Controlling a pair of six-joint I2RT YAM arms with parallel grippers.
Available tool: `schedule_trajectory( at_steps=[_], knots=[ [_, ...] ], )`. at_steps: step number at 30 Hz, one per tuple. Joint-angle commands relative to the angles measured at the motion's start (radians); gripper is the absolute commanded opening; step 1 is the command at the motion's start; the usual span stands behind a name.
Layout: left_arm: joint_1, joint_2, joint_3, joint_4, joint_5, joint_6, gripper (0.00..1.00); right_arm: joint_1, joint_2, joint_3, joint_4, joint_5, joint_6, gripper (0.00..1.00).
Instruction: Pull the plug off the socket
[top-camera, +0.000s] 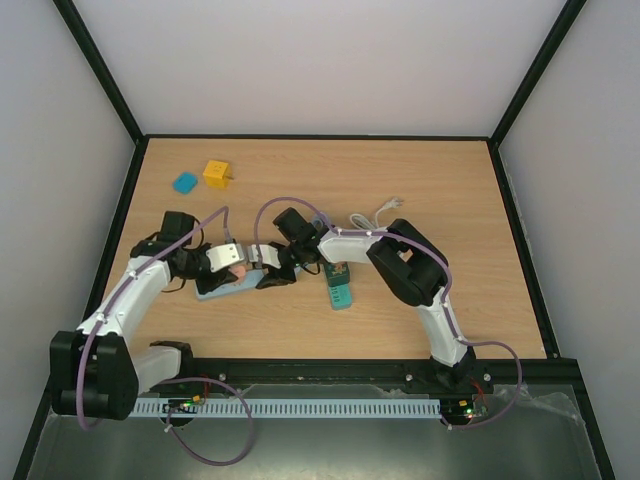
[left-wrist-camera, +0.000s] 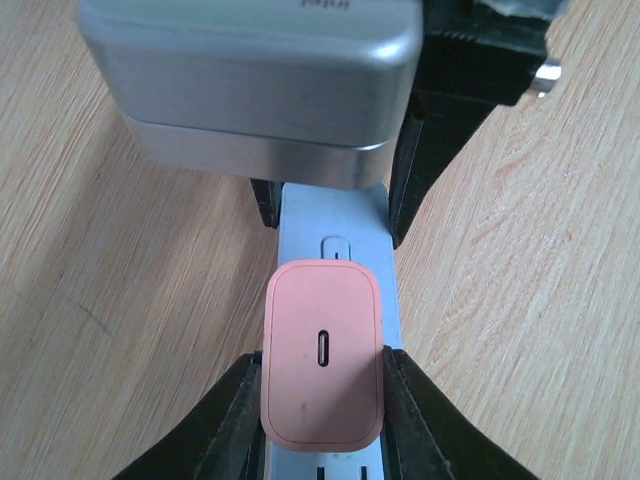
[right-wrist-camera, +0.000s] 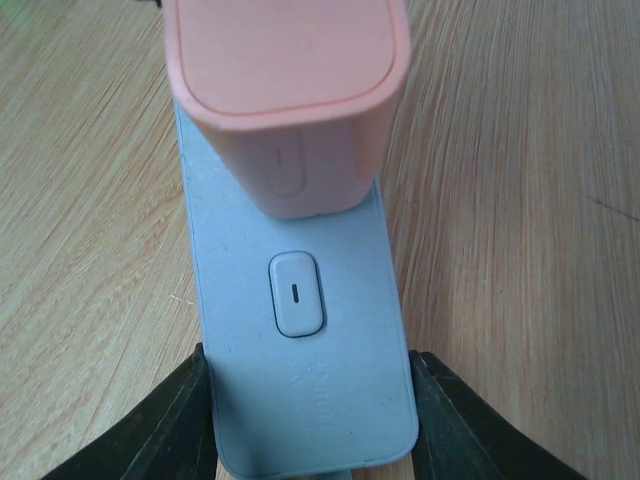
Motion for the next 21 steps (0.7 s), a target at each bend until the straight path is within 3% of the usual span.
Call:
schedule_trajectory(
  at_steps=[1, 3, 6, 9, 12, 17, 21],
  knots=[
    [-0.04, -0.033, -0.012, 0.029, 0.072, -0.025, 0.14, -0.011, 0.025, -0.007, -0.114, 0.113, -0.015, 0.1],
    [-0.043, -0.015, -0.026, 0.038, 0.08, -0.037, 0.14, -0.011, 0.019, -0.006, -0.113, 0.11, -0.015, 0.16],
    [-0.039, 0.019, -0.048, 0.065, 0.077, -0.046, 0.14, -0.011, -0.003, -0.023, -0.087, 0.092, -0.002, 0.38],
    [-0.027, 0.054, -0.054, 0.08, 0.094, -0.048, 0.14, -0.011, -0.025, -0.03, -0.064, 0.065, 0.024, 0.54],
    [-0.025, 0.071, -0.05, 0.09, 0.098, -0.053, 0.14, -0.011, -0.039, -0.033, -0.031, 0.03, 0.05, 0.64],
    [-0.025, 0.075, -0.049, 0.098, 0.071, -0.054, 0.17, -0.008, -0.038, -0.031, 0.014, -0.003, 0.083, 0.69],
    [-0.025, 0.072, -0.053, 0.101, 0.059, -0.067, 0.29, -0.005, -0.018, -0.017, 0.024, -0.01, 0.089, 0.62]
  ],
)
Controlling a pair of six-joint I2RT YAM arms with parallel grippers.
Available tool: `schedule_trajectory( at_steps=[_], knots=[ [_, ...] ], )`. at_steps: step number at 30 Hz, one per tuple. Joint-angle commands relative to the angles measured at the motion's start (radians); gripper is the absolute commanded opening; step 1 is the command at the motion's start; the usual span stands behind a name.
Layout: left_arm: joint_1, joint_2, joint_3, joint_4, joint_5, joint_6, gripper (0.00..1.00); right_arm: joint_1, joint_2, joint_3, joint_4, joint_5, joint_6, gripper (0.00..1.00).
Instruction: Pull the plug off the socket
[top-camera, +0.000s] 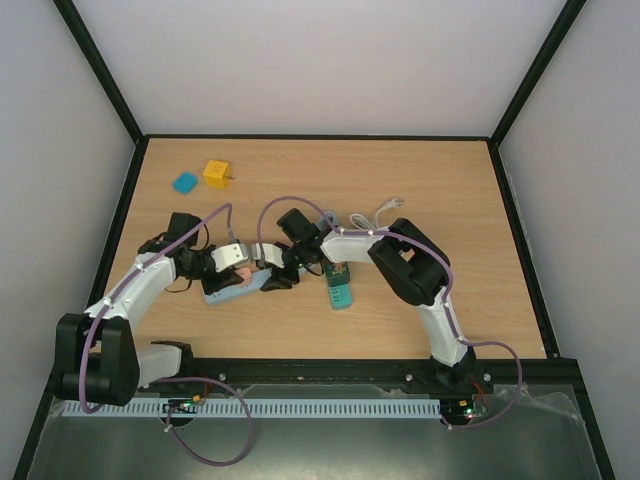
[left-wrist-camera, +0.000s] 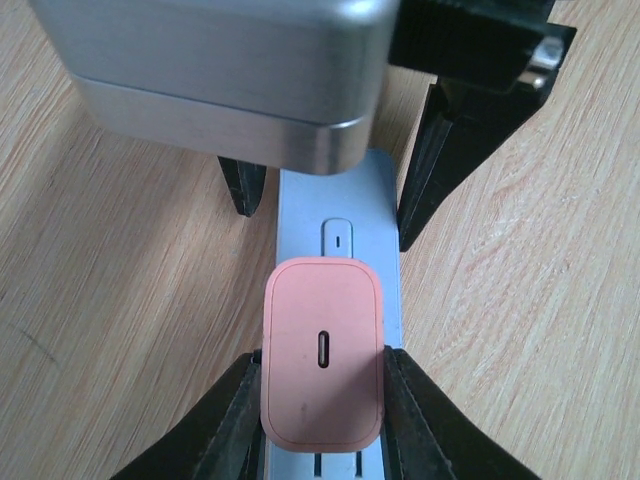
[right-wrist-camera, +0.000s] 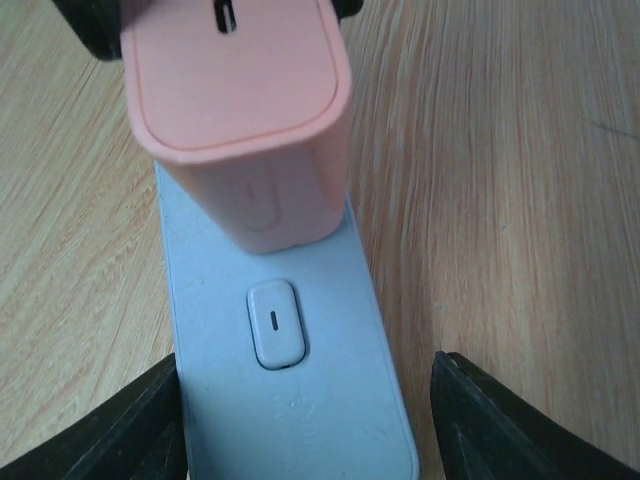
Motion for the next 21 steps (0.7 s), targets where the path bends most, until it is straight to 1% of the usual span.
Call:
schedule_trajectory(
  at_steps=[1, 4, 7, 8, 11, 14, 19, 21],
  knots=[
    [0.0, -0.001, -0.018, 0.015, 0.024, -0.009, 0.36, 0.002, -0.003, 0.012, 0.035, -0.025, 0.021, 0.61],
    [0.0, -0.013, -0.028, 0.029, 0.022, -0.02, 0.54, 0.004, 0.003, 0.015, 0.035, -0.034, 0.024, 0.61],
    [-0.001, -0.023, -0.037, 0.047, 0.018, -0.027, 0.65, 0.009, 0.005, 0.014, 0.036, -0.039, 0.025, 0.63],
    [-0.002, -0.024, -0.038, 0.051, 0.015, -0.029, 0.67, 0.009, 0.005, 0.014, 0.038, -0.041, 0.025, 0.64],
    [-0.003, -0.024, -0.04, 0.063, 0.009, -0.035, 0.67, 0.012, 0.006, 0.013, 0.046, -0.044, 0.03, 0.64],
    [-0.003, -0.019, -0.049, 0.079, -0.004, -0.041, 0.66, 0.017, 0.014, 0.023, 0.05, -0.045, 0.033, 0.64],
    [-0.006, 0.005, -0.052, 0.078, -0.016, -0.032, 0.57, 0.028, 0.037, 0.046, 0.043, -0.052, 0.033, 0.63],
    [-0.006, 0.01, -0.055, 0.081, -0.016, -0.031, 0.55, 0.031, 0.044, 0.05, 0.045, -0.054, 0.034, 0.61]
  ],
)
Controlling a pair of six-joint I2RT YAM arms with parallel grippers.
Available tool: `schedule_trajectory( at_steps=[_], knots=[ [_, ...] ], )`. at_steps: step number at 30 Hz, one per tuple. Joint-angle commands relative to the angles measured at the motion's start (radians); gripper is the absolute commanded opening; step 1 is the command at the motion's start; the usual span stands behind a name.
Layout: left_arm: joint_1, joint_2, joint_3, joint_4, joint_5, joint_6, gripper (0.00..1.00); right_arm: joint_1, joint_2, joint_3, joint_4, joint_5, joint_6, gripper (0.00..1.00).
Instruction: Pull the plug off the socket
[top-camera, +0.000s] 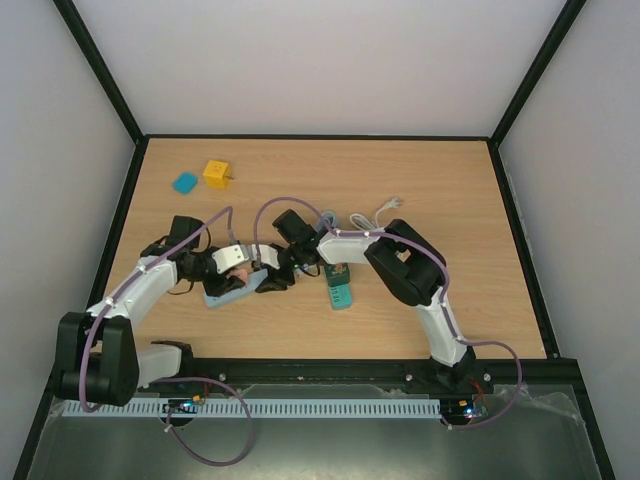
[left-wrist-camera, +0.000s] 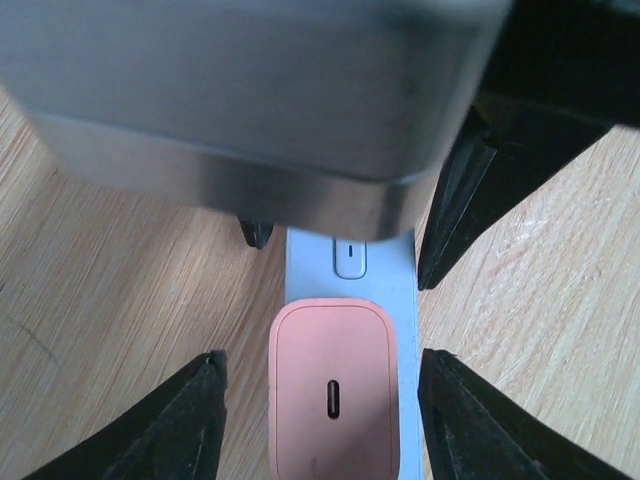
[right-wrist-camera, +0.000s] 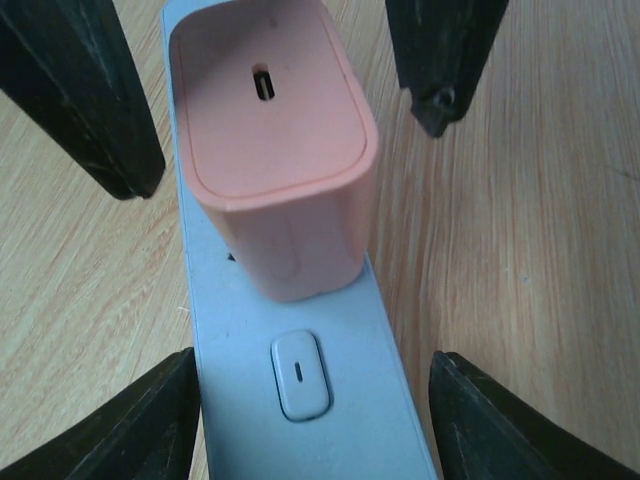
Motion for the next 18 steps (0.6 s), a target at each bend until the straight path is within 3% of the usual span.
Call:
schedule_trajectory(
  at_steps=[1, 8, 13, 18],
  knots=[
    [-0.004, 0.014, -0.014, 0.01, 0.005, 0.011, 0.53, 0.014, 0.032, 0.032, 0.018, -0.023, 0.008, 0.59],
    [-0.014, -0.015, -0.004, 0.005, 0.028, -0.004, 0.31, 0.018, 0.037, 0.019, 0.022, -0.005, 0.0, 0.37],
    [-0.024, -0.037, 0.009, -0.009, 0.065, -0.029, 0.25, 0.018, 0.033, 0.008, 0.018, 0.002, -0.009, 0.22],
    [-0.024, -0.035, 0.047, -0.035, 0.09, -0.043, 0.22, 0.019, 0.036, 0.011, -0.016, 0.016, -0.035, 0.14]
  ],
)
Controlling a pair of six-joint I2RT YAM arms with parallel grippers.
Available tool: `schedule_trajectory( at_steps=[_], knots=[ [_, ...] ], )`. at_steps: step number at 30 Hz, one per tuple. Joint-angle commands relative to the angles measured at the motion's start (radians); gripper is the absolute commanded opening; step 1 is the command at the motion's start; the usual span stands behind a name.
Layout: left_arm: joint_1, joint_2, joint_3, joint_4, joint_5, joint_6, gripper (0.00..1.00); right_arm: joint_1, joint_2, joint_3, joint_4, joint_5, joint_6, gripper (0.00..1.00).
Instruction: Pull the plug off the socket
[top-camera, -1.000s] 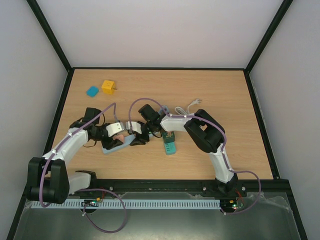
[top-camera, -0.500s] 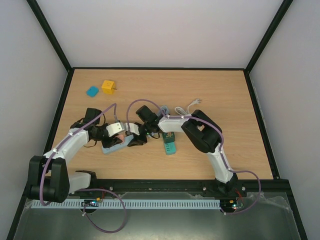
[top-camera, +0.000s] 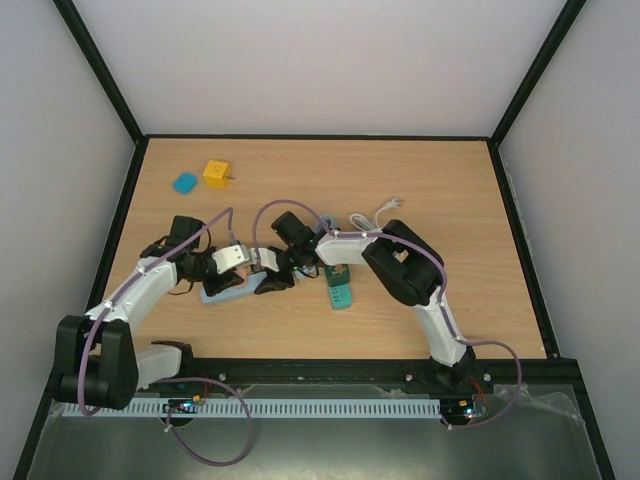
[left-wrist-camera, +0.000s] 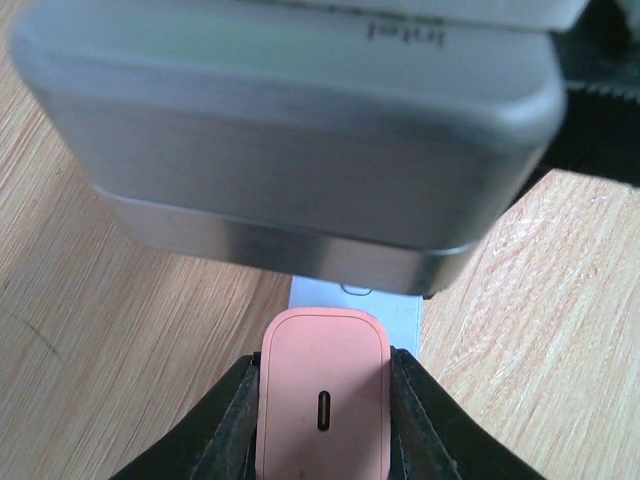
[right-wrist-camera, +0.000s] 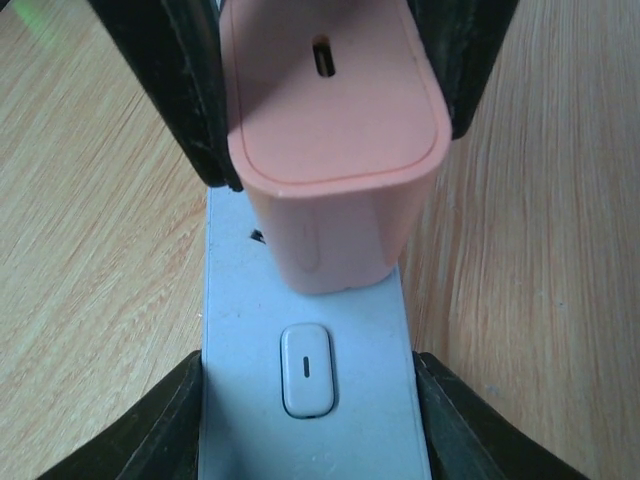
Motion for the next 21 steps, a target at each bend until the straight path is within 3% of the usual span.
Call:
schedule_trajectory(
  at_steps=[1, 21],
  knots=[
    [-0.009, -0.018, 0.057, -0.04, 0.105, -0.033, 0.22, 0.008, 0.016, 0.003, -0.031, 0.042, -0.018, 0.13],
    [-0.028, -0.045, 0.122, -0.142, 0.028, 0.024, 0.19, 0.007, 0.026, 0.001, -0.103, 0.098, -0.058, 0.07]
  ],
)
